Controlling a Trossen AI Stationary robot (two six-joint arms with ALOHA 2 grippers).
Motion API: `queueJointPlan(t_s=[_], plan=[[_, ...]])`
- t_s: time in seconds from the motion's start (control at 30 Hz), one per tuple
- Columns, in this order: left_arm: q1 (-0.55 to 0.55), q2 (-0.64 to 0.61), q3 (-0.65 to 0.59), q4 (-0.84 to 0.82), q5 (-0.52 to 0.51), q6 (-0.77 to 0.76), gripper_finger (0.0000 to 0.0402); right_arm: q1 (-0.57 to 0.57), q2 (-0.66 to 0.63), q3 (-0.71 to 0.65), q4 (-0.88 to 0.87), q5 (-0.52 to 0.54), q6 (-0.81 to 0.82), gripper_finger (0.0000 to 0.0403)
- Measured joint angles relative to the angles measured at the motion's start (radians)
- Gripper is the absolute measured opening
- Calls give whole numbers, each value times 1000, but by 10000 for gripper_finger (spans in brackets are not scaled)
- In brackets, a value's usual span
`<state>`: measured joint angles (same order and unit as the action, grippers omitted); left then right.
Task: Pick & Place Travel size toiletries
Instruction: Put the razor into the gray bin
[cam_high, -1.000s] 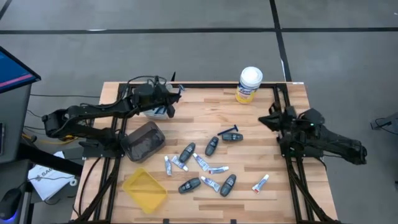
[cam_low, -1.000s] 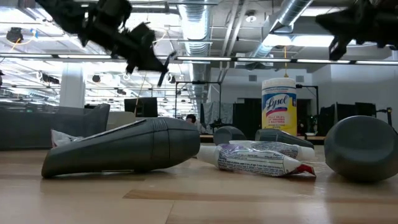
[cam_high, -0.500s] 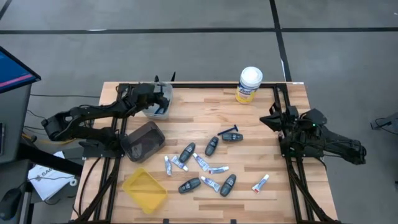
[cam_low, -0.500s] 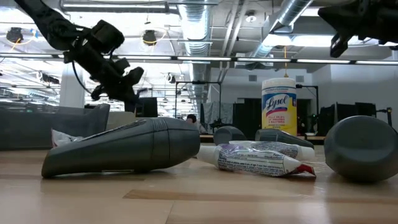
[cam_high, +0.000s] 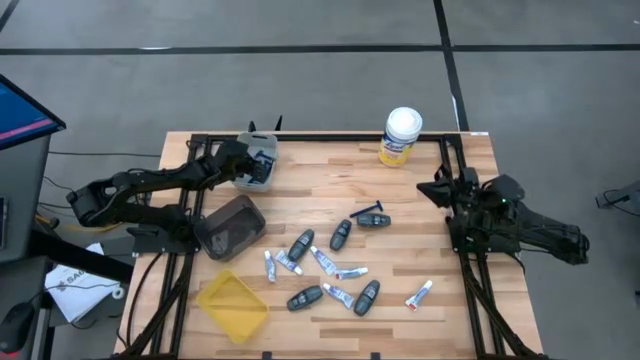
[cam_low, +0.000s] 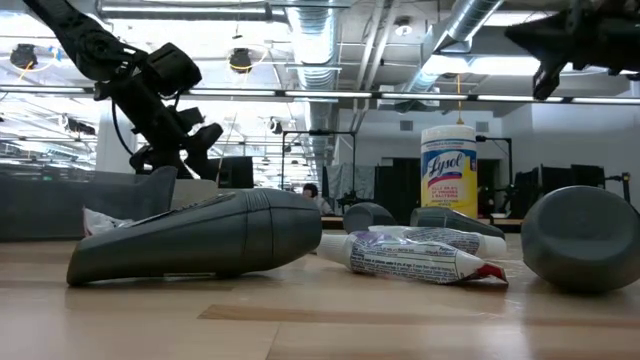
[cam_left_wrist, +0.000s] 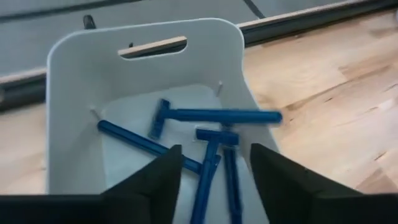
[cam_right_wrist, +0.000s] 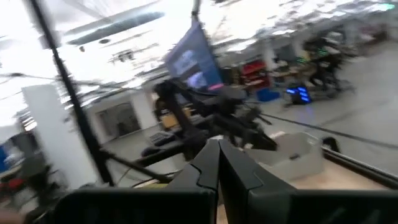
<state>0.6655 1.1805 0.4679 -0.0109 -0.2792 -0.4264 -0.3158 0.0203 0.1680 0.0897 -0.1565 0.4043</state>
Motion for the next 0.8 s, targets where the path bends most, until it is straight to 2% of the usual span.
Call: queueJointPlan(t_s=[0.2,0.3,0.47,0.63,0.8], plan=[[-4,-71,15,1,89,-86,253,-1,95,47,-104,139,-32,0],[-13,-150,23,-1,125,-87,264,-1,219,108,-211,199,-80,0],[-33,-296,24,1,130,-87,262,-1,487,224,-311,209,-193,11],[-39,-387,24,-1,130,-79,252,2,795,357,-335,205,-386,75],[-39,-404,24,-8,130,-80,247,1,1047,518,-418,186,-610,155]])
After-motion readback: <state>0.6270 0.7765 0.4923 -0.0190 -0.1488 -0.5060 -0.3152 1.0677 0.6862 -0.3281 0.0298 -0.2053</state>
